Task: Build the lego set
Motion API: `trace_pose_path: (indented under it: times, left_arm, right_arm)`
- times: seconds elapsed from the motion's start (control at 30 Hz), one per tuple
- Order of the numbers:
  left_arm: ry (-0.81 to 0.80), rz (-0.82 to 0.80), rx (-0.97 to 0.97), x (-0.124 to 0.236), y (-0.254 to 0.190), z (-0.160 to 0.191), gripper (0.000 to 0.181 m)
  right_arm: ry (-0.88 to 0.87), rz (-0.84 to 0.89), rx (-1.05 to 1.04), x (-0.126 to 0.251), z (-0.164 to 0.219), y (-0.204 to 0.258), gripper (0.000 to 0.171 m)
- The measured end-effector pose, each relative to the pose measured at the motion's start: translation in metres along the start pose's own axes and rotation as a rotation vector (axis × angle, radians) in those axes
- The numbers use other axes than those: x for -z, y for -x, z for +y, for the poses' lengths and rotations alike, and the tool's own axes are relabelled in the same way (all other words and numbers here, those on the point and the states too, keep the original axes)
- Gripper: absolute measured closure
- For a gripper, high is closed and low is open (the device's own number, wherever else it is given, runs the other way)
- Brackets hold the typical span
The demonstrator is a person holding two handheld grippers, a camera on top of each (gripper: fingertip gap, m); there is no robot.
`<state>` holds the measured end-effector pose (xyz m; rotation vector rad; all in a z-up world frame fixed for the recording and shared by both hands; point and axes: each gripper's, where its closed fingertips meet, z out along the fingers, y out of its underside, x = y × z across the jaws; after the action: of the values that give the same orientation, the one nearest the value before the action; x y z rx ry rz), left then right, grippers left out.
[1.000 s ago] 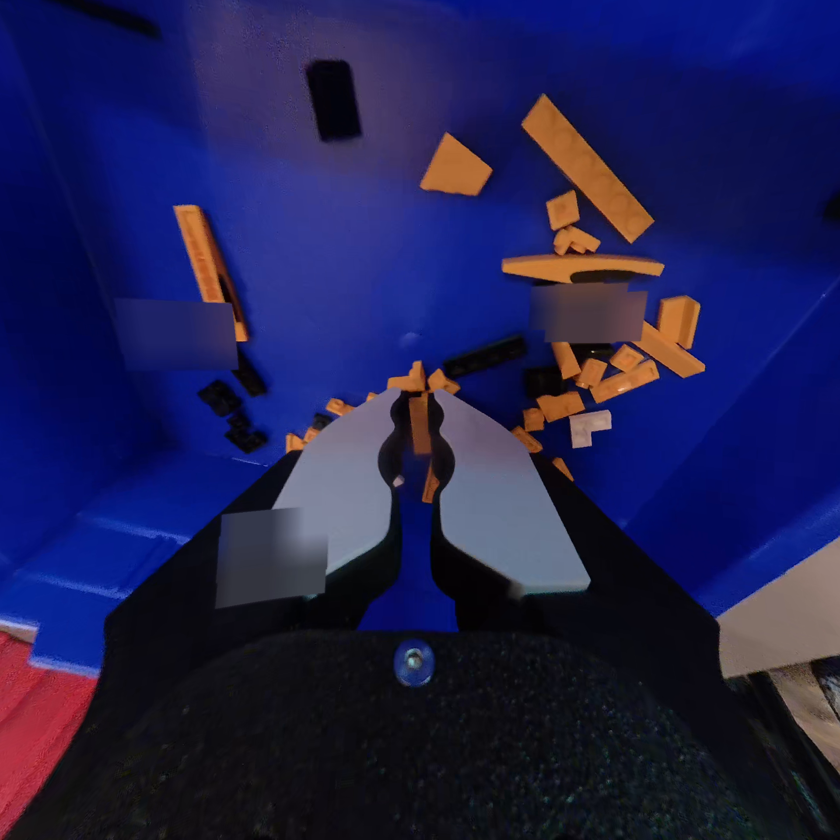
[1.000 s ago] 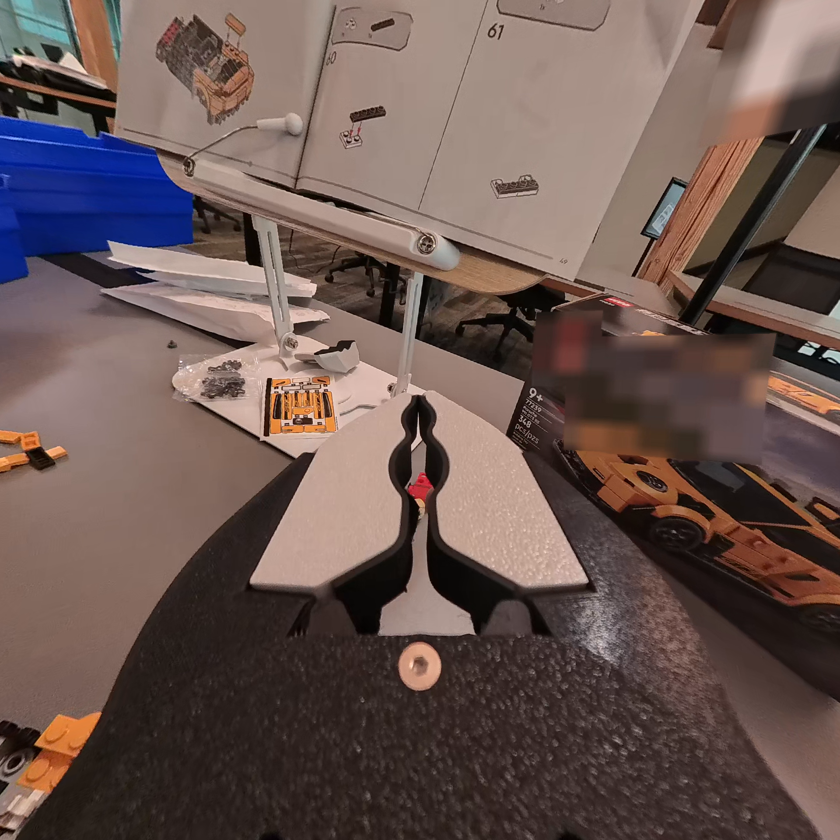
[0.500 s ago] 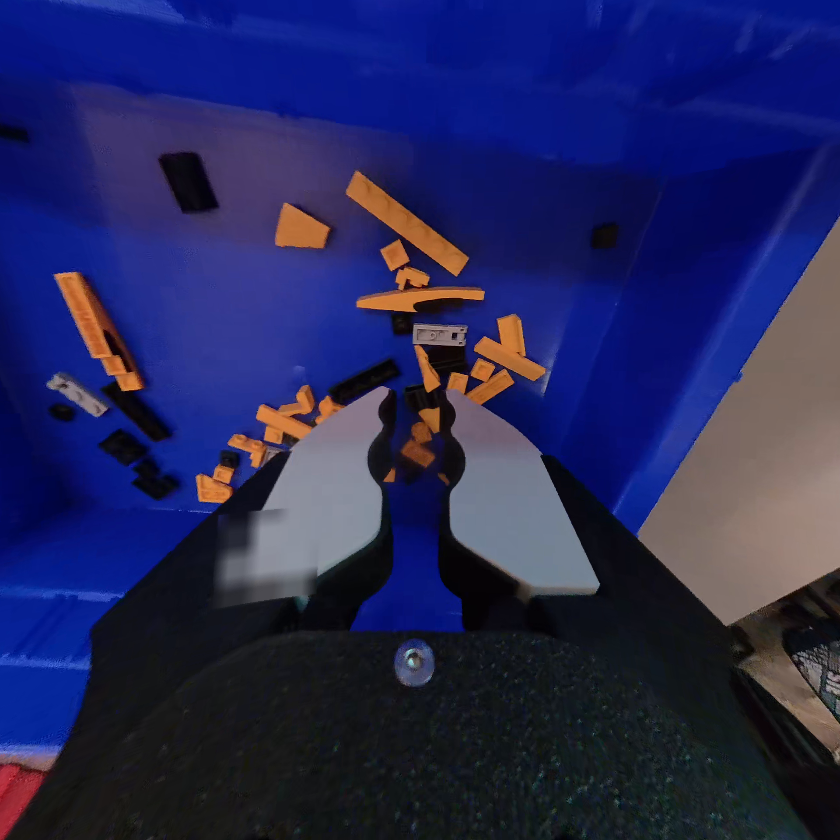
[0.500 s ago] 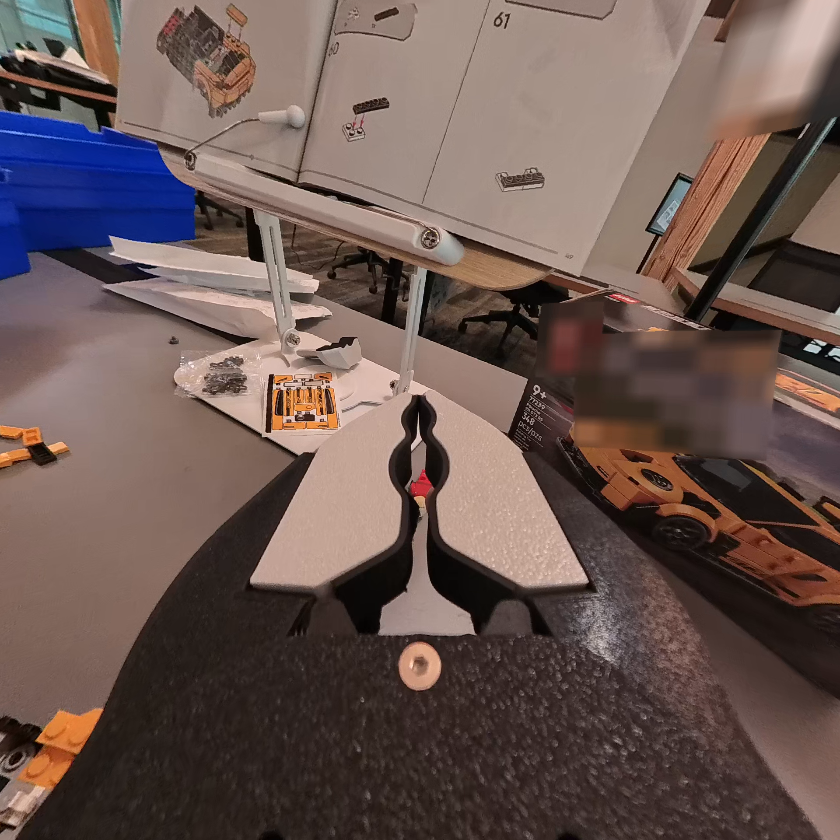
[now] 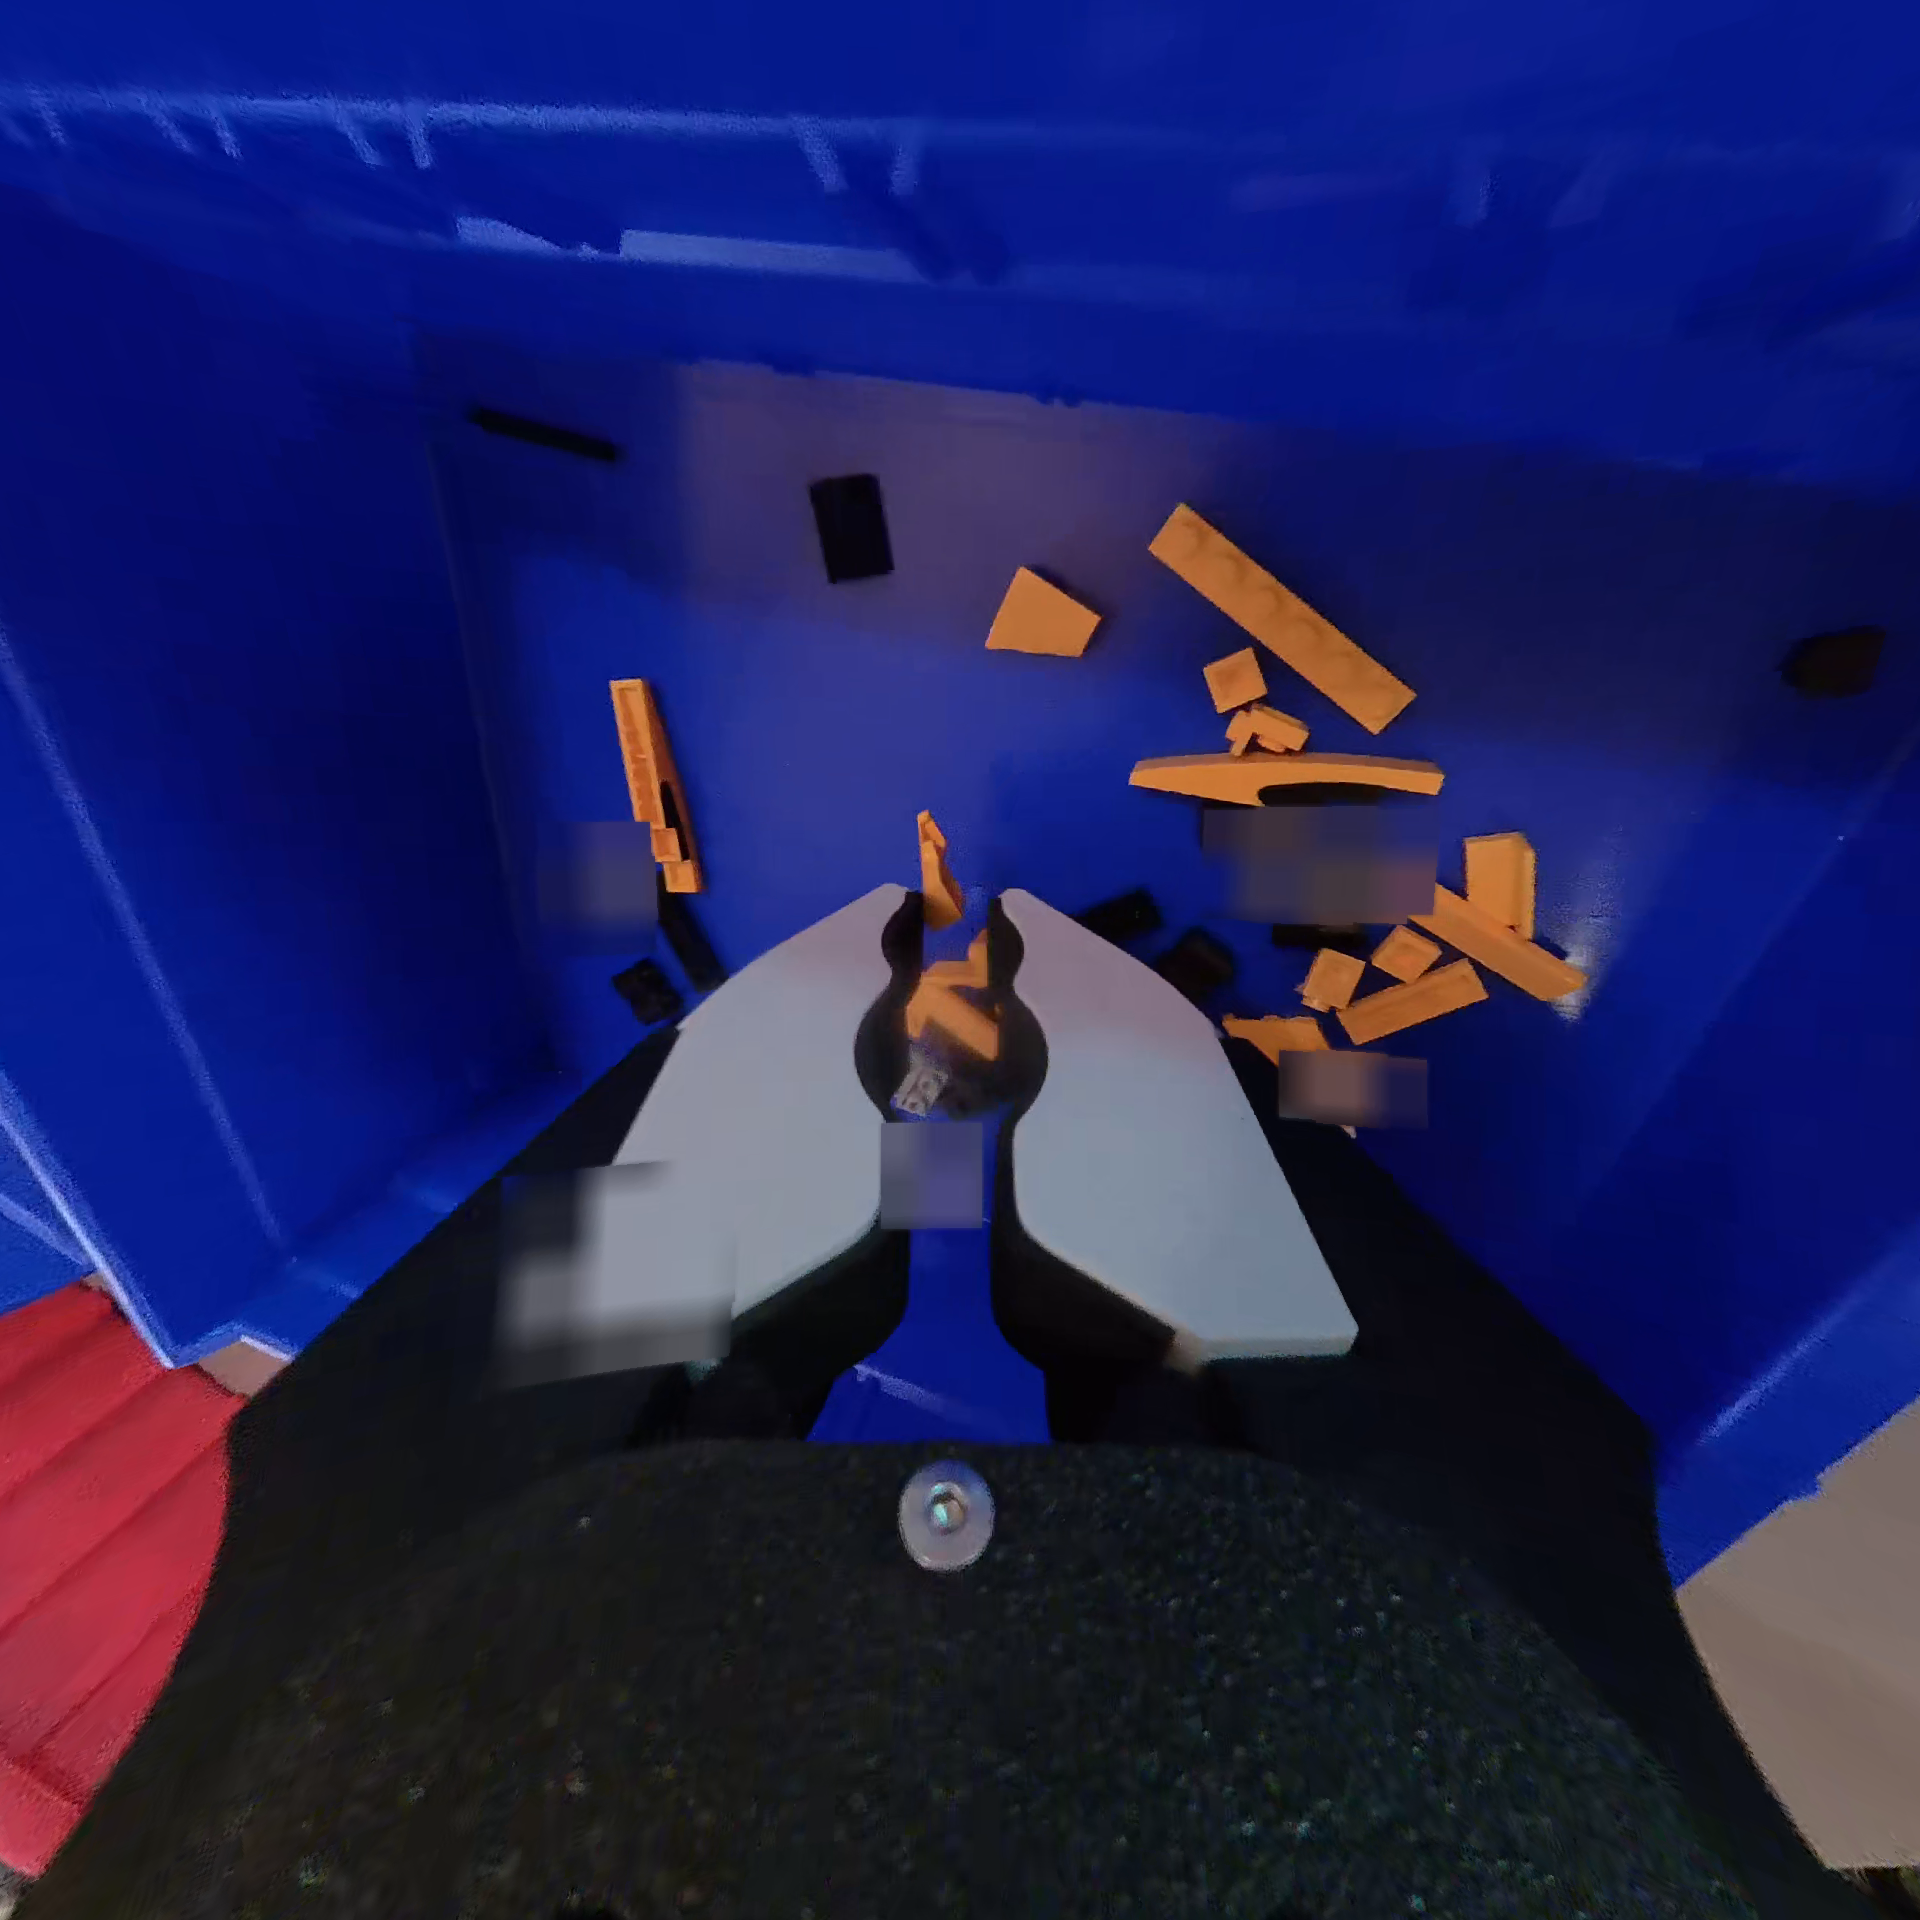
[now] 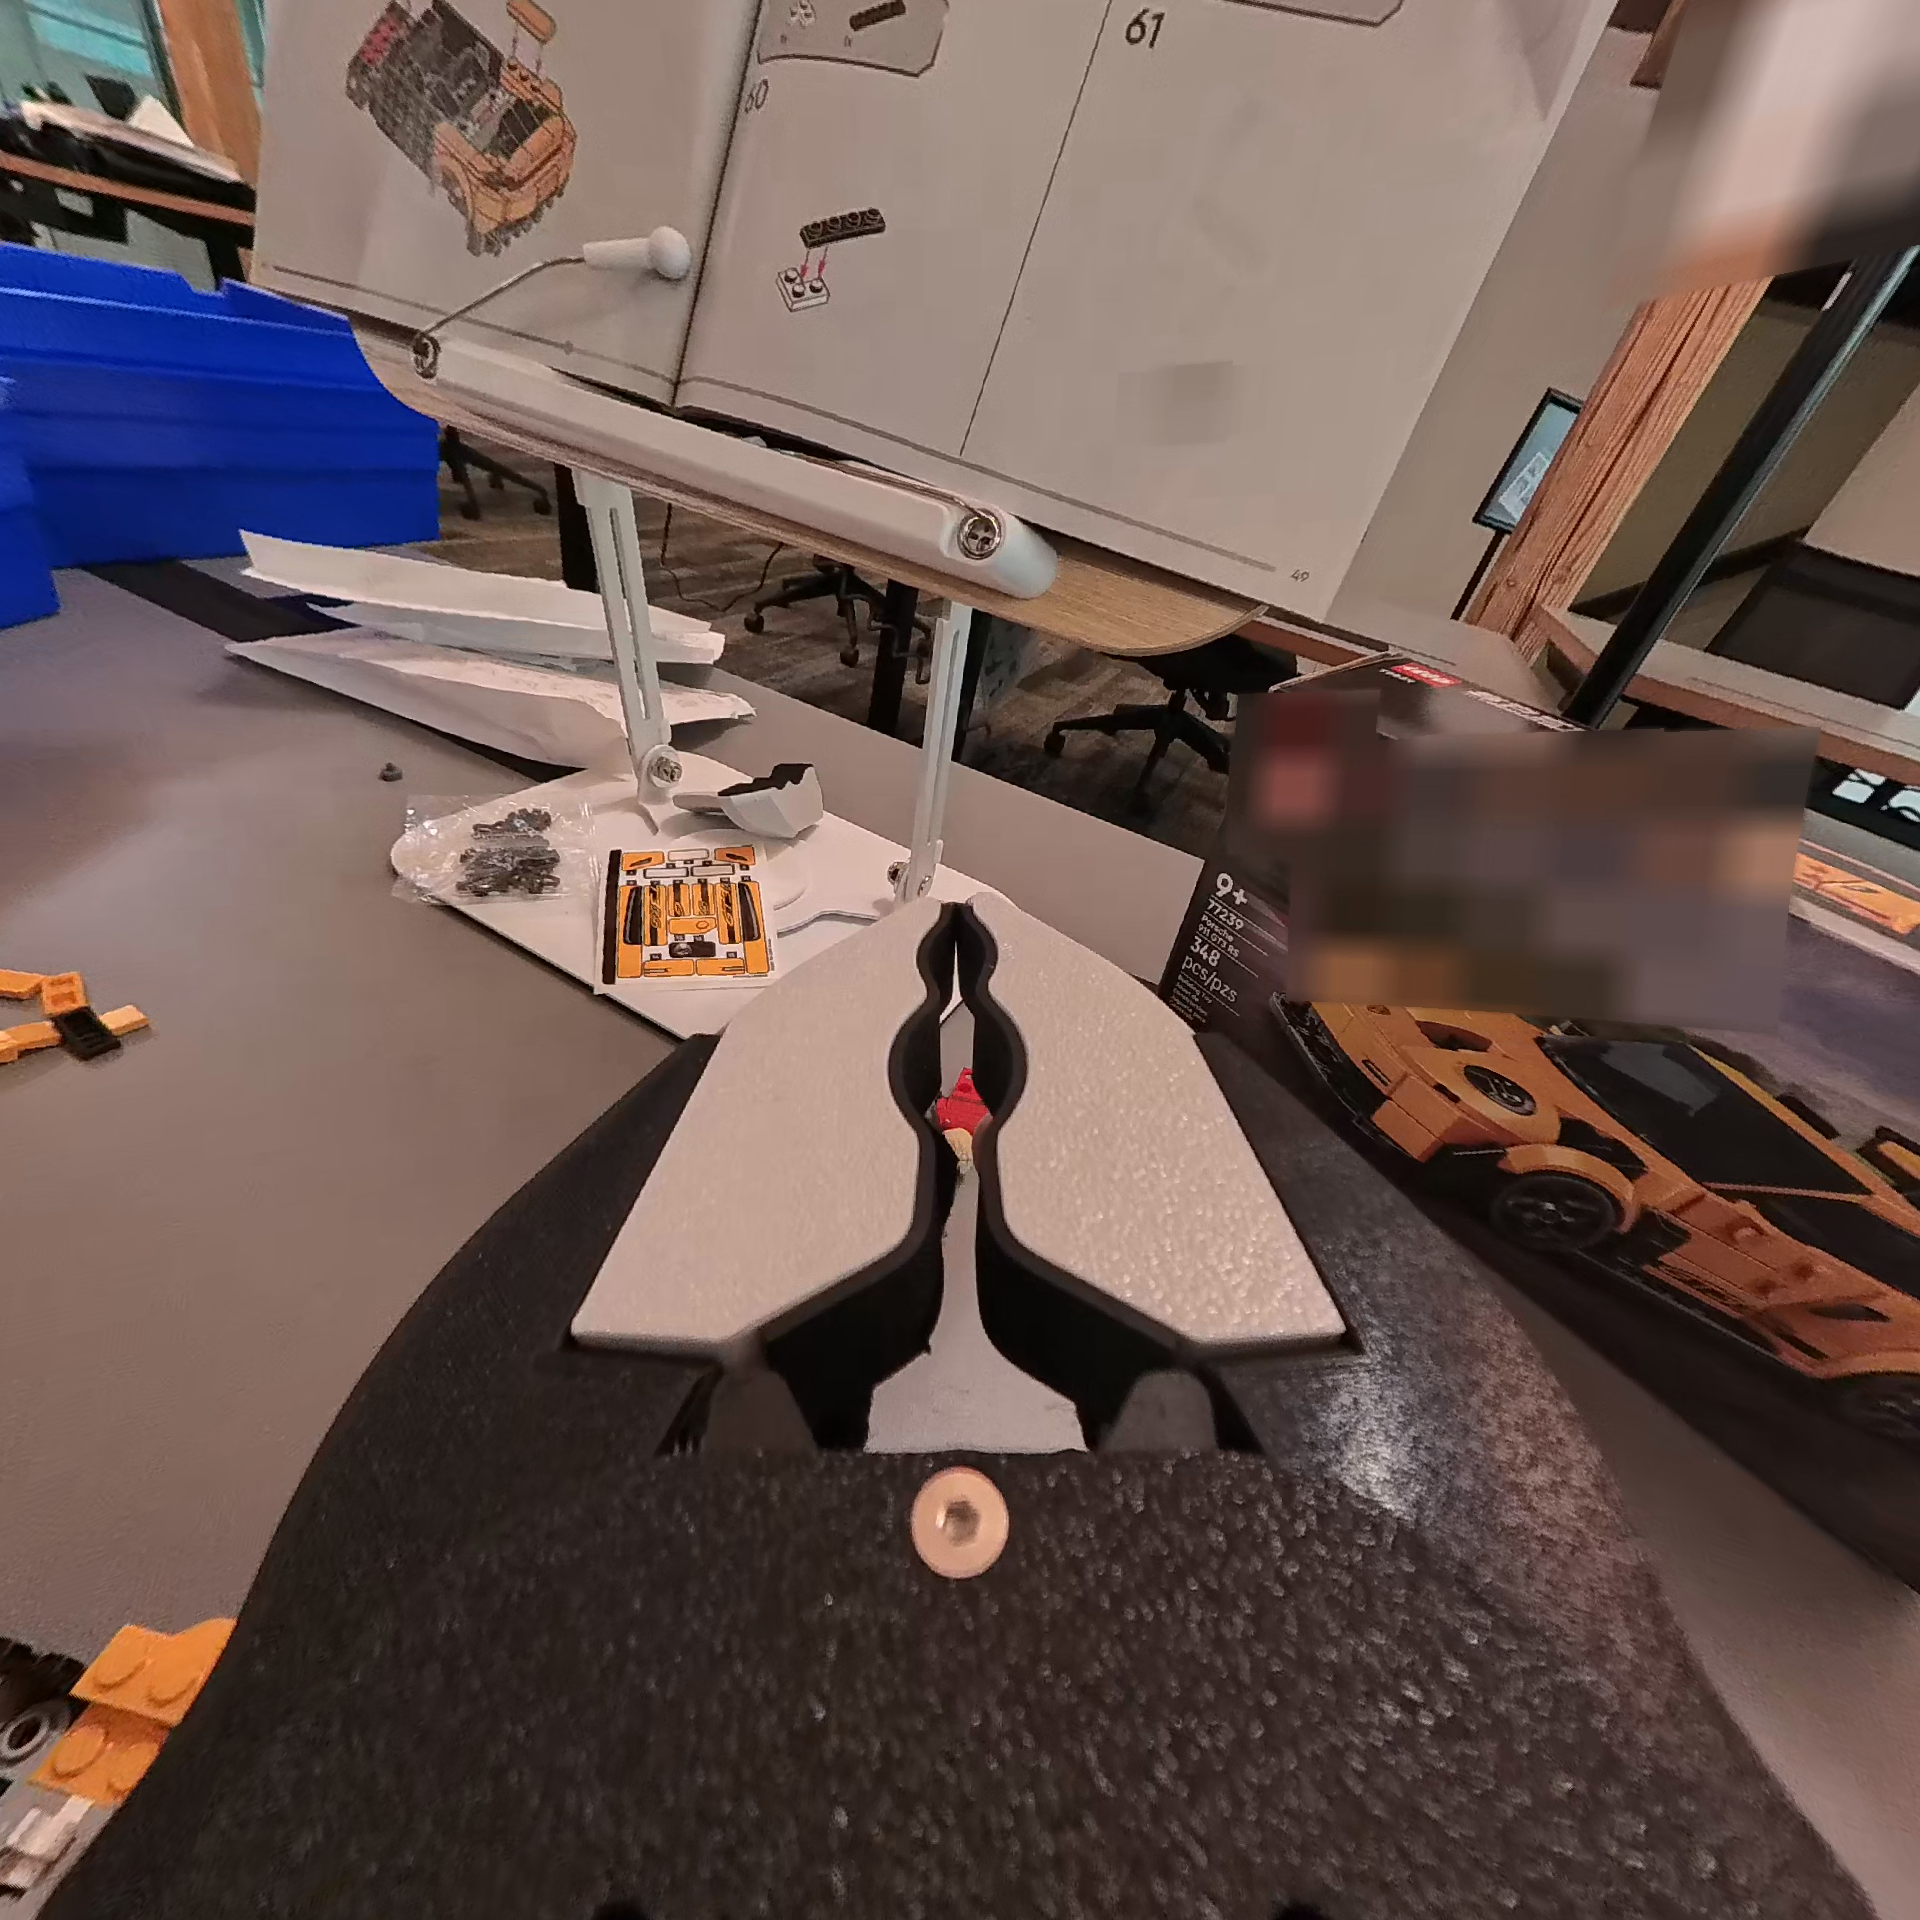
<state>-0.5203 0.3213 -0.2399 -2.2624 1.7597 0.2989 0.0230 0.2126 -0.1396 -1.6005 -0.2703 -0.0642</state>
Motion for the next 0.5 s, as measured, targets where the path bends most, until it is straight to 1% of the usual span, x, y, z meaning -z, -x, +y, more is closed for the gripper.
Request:
trace_pose_path:
  times: [0.07,0.17,0.27,0.37,0.5]
  left_arm:
    - [-0.011,-0.002,-0.003,0.002,-0.002,-0.002,0.167]
    - [-0.045,0.018,0.005,0.007,-0.007,-0.004,0.167]
    - [-0.076,0.082,0.014,0.015,-0.018,-0.003,0.169]
    - [-0.091,0.186,0.004,0.02,-0.039,0.0,0.168]
    - [-0.057,0.259,-0.026,0.016,-0.06,0.008,0.166]
  right_arm:
    - [0.001,-0.001,0.0,0.0,0.0,0.0,0.171]
    - [0.003,-0.002,0.0,0.0,0.001,0.0,0.171]
    - [0.004,-0.001,0.0,0.0,0.001,0.001,0.171]
    - [0.007,-0.003,0.0,-0.001,0.002,0.001,0.171]
    - [0.01,-0.007,0.002,-0.001,0.003,0.003,0.171]
